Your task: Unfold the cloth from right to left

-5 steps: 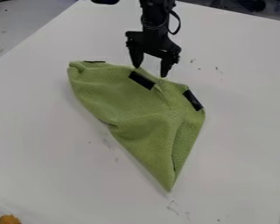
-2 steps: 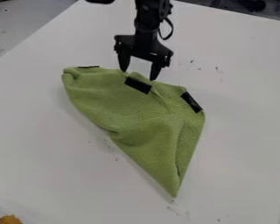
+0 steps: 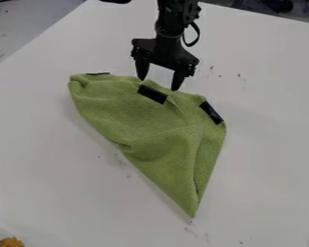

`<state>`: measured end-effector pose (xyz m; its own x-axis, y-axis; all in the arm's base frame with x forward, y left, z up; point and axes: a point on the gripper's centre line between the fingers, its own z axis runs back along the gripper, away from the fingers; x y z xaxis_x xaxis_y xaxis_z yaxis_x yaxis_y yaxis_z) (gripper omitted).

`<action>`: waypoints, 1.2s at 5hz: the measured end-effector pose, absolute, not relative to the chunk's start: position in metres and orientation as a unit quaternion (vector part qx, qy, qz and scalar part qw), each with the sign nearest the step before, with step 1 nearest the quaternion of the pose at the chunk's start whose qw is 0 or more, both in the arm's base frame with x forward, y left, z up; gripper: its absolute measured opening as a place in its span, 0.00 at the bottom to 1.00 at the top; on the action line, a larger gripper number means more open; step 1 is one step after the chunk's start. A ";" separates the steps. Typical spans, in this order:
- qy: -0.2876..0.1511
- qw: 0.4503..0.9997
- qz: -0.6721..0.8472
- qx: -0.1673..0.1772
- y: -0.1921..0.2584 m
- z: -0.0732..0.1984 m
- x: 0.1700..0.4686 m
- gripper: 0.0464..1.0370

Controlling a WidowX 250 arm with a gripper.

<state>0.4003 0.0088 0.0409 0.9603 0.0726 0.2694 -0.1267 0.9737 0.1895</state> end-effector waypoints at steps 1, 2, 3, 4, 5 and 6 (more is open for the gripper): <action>-0.134 0.986 0.058 0.084 0.004 0.032 0.396 0.96; -0.131 0.987 0.069 0.061 0.005 0.024 0.391 0.96; -0.134 0.987 0.080 0.042 0.008 0.020 0.390 0.96; -0.139 0.986 0.082 0.034 0.010 0.017 0.390 0.91; -0.144 0.986 0.084 0.031 0.012 0.016 0.391 0.63; -0.148 0.985 0.082 0.027 0.011 0.015 0.392 0.34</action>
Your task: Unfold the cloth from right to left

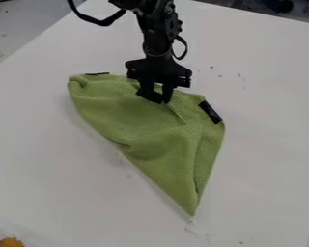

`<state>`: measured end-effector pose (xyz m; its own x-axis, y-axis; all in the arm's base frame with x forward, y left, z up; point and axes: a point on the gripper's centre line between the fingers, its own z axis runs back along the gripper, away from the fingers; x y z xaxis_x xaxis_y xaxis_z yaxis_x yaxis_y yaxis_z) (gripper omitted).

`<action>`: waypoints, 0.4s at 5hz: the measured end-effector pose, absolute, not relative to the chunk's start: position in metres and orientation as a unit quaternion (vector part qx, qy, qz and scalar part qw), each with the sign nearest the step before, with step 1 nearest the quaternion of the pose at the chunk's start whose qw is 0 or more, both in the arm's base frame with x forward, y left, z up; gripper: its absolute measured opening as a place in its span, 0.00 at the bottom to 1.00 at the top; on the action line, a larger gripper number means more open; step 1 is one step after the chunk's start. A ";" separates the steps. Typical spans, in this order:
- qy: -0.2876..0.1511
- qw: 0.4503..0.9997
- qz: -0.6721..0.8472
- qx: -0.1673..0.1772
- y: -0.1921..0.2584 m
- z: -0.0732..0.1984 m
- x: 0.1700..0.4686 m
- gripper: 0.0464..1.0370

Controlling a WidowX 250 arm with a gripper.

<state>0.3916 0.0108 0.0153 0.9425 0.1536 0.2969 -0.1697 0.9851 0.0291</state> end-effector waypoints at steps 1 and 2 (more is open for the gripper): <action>-0.151 0.985 0.082 0.026 0.010 0.015 0.392 0.13; -0.150 0.985 0.083 0.025 0.010 0.014 0.391 0.02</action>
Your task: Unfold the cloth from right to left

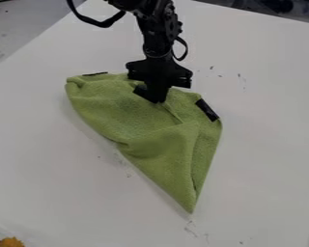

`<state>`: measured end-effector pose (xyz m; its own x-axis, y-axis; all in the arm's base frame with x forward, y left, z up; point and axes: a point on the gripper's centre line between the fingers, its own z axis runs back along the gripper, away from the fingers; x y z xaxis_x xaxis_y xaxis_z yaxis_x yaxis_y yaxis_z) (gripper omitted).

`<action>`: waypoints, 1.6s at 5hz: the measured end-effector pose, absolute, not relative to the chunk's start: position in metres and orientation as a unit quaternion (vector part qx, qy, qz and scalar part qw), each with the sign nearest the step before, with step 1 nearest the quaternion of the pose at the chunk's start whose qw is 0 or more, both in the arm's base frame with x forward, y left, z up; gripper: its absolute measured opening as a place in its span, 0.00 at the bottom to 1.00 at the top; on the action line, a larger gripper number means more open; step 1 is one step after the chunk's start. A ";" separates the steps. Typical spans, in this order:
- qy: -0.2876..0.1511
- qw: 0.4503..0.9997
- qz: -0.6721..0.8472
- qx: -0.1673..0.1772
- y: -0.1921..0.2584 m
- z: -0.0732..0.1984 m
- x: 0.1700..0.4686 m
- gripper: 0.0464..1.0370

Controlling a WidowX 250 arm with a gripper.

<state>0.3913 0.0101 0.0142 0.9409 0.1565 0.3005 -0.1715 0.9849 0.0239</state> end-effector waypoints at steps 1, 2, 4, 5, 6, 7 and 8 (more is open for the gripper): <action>-0.150 0.985 0.083 0.025 0.010 0.014 0.391 0.01; -0.144 0.986 0.078 0.031 0.012 0.015 0.391 0.01; -0.135 0.983 0.043 0.115 0.030 0.067 0.391 0.01; -0.142 0.978 0.060 0.144 0.036 0.090 0.378 0.01; -0.156 0.972 0.088 0.150 0.044 0.100 0.348 0.01; -0.163 0.972 0.100 0.138 0.064 0.096 0.336 0.03; -0.159 0.981 0.054 0.100 0.050 0.085 0.366 0.18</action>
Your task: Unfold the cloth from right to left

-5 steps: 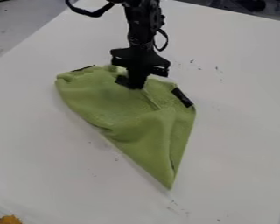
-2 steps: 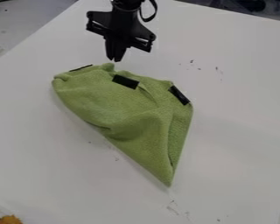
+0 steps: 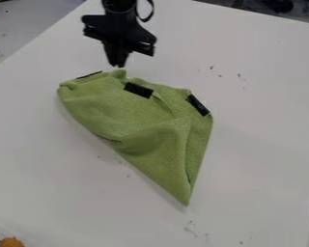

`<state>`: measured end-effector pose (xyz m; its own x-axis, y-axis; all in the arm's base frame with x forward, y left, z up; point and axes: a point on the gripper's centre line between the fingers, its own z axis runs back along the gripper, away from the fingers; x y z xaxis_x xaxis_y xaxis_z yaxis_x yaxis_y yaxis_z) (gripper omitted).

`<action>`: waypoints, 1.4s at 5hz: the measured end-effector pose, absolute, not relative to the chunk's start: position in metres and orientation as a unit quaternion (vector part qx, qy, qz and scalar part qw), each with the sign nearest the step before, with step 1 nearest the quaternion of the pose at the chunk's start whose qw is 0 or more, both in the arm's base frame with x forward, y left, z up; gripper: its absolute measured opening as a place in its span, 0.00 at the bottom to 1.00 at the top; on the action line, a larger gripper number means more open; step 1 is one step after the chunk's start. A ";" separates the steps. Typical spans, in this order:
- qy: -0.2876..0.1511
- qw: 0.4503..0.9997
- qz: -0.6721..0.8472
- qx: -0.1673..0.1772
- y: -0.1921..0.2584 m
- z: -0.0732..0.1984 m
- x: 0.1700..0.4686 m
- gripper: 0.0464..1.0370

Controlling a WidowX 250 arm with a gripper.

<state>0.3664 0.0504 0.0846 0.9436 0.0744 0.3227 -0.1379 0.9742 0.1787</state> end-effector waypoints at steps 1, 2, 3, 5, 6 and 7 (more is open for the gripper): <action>-0.153 0.984 0.052 0.073 0.030 0.070 0.383 0.44; -0.152 0.984 0.084 0.041 0.014 0.052 0.382 0.76; -0.160 0.982 0.104 0.019 0.009 0.044 0.381 0.96; -0.148 0.987 0.068 0.008 0.005 0.031 0.398 0.96; -0.142 0.988 0.062 0.009 0.009 0.025 0.400 0.91; -0.144 0.988 0.057 0.006 0.008 0.027 0.401 0.64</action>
<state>0.4014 0.0079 0.0268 0.9522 0.1117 0.2845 -0.1154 0.9933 -0.0039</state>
